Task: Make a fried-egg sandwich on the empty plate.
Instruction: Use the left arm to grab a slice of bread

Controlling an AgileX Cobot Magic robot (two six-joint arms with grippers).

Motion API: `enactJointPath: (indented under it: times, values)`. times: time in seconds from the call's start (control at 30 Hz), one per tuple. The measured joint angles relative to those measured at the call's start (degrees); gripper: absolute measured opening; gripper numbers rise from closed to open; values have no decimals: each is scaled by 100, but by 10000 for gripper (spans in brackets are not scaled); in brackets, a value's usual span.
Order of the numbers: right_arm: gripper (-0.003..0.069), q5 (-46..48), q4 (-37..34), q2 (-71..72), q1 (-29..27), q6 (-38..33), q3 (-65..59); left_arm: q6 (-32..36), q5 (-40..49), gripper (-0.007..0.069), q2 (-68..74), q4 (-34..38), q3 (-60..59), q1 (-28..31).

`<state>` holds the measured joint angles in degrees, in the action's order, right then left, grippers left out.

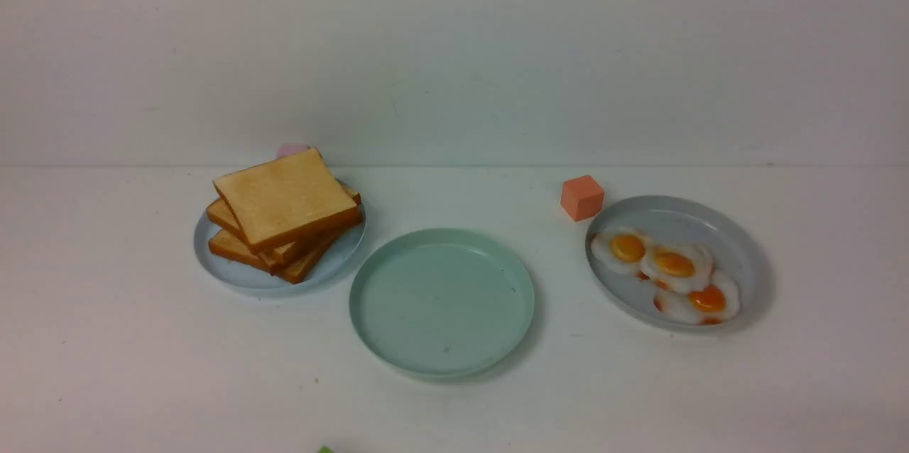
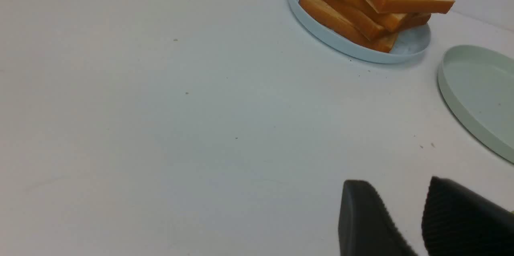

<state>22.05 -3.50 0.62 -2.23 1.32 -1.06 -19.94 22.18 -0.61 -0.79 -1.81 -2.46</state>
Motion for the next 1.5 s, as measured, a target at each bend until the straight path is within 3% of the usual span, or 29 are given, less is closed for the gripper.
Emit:
enactJointPath:
  times: [0.53, 0.67, 0.8, 0.93, 1.07, 1.13, 1.3, 1.5]
  values:
    - [241, 0, 0, 0, 0, 0, 0, -147, -251, 238, 0, 162, 0, 0]
    - [241, 0, 0, 0, 0, 0, 0, -841, -964, 238, 0, 1094, 0, 0]
    - [241, 0, 0, 0, 0, 0, 0, -1695, -1998, 235, 0, 2478, 0, 0]
    - [241, 0, 0, 0, 0, 0, 0, -1757, -1953, 183, 0, 2678, 113, 0]
    - [241, 0, 0, 0, 0, 0, 0, -1330, -1389, 71, 272, 2369, 755, 0]
    - [241, 0, 0, 0, 0, 0, 0, -656, -839, -11, 855, 2073, 1340, 0]
    - [241, 0, 0, 0, 0, 0, 0, 1096, 717, -13, 2496, 1926, 2779, -73]
    - [241, 0, 0, 0, 0, 0, 0, 1715, 2339, -13, 4108, 1926, 4151, -893]
